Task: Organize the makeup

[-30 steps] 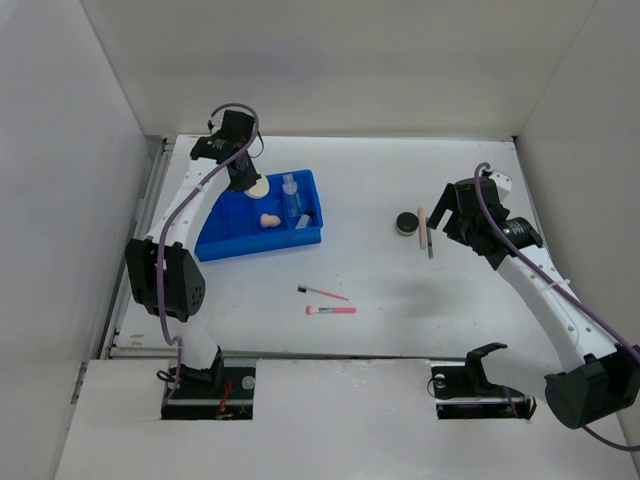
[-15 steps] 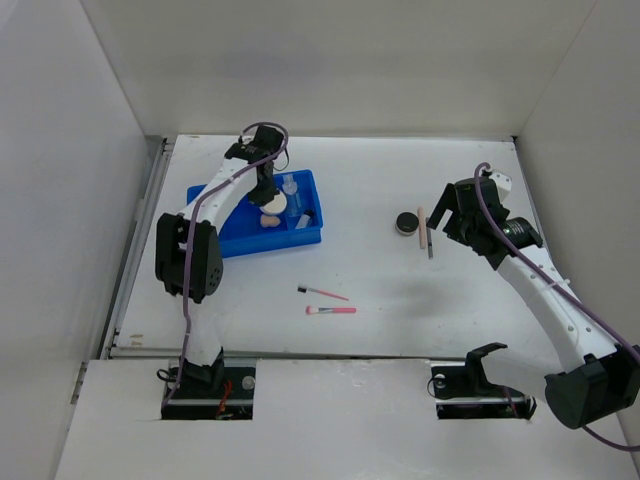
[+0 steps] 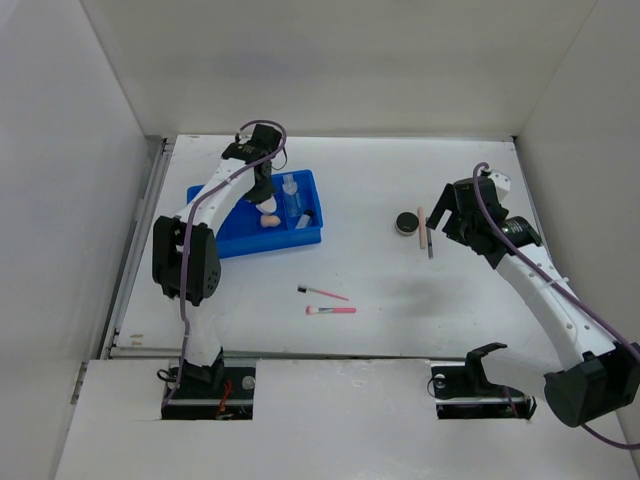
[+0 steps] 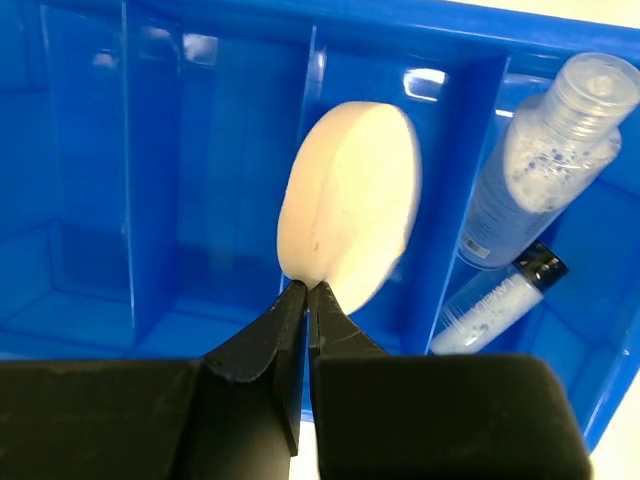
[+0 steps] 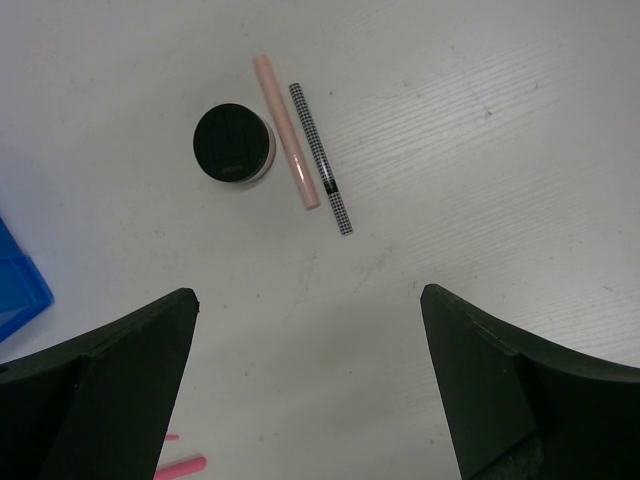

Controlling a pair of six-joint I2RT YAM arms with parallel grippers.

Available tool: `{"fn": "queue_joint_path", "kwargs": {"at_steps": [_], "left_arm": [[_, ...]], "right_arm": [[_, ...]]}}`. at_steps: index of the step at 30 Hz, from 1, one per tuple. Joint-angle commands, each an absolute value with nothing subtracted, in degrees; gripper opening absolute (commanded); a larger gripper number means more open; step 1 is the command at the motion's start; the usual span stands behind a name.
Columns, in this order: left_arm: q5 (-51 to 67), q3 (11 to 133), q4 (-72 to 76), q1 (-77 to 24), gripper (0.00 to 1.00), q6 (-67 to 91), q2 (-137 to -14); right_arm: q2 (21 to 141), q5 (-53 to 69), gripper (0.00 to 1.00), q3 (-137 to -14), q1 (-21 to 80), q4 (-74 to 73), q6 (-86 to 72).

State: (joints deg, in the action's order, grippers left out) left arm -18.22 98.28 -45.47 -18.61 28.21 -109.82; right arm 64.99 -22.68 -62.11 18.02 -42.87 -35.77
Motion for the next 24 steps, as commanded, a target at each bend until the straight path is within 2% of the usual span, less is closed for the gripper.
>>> {"fn": "queue_joint_path", "kwargs": {"at_steps": [1, 5, 6, 7, 9, 11, 13, 19, 24], "left_arm": [[-16.6, 99.7, -44.6, -18.5, 0.00, 27.4, -111.2], [-15.3, 101.0, -44.6, -18.5, 0.02, 27.4, -113.7], [-14.5, 102.7, -45.2, -18.5, 0.14, 26.8, -114.3], [-14.5, 103.6, -46.1, -18.5, 0.31, 26.8, -114.8], [-14.5, 103.6, -46.1, -18.5, 0.69, 26.8, -114.2], [-15.1, 102.3, -46.1, -18.5, 0.84, 26.2, -112.2], [-15.1, 101.8, -45.5, -18.5, 0.86, 25.6, -108.6], [-15.1, 98.7, -46.8, -24.8, 0.69, 20.1, -96.7], [-7.3, 91.0, -49.2, -34.1, 0.59, 15.2, -93.4]], "right_arm": [[64.9, -23.2, 0.99, -63.0, 17.8, -41.4, -35.1], [64.3, -23.2, 0.99, -63.0, 17.8, -41.4, -35.1], [64.3, -23.2, 0.99, -63.0, 17.8, -41.4, -35.1], [64.3, -23.2, 0.99, -63.0, 17.8, -41.4, -35.1], [64.3, -23.2, 0.99, -63.0, 17.8, -41.4, -35.1], [64.3, -23.7, 0.99, -63.0, 17.8, -41.4, -35.1], [64.3, -23.7, 0.99, -63.0, 17.8, -41.4, -35.1], [64.3, -23.7, 0.99, -63.5, 17.8, -41.4, -35.1], [63.8, -23.7, 0.99, -63.5, 17.8, -41.4, -35.1]]}}
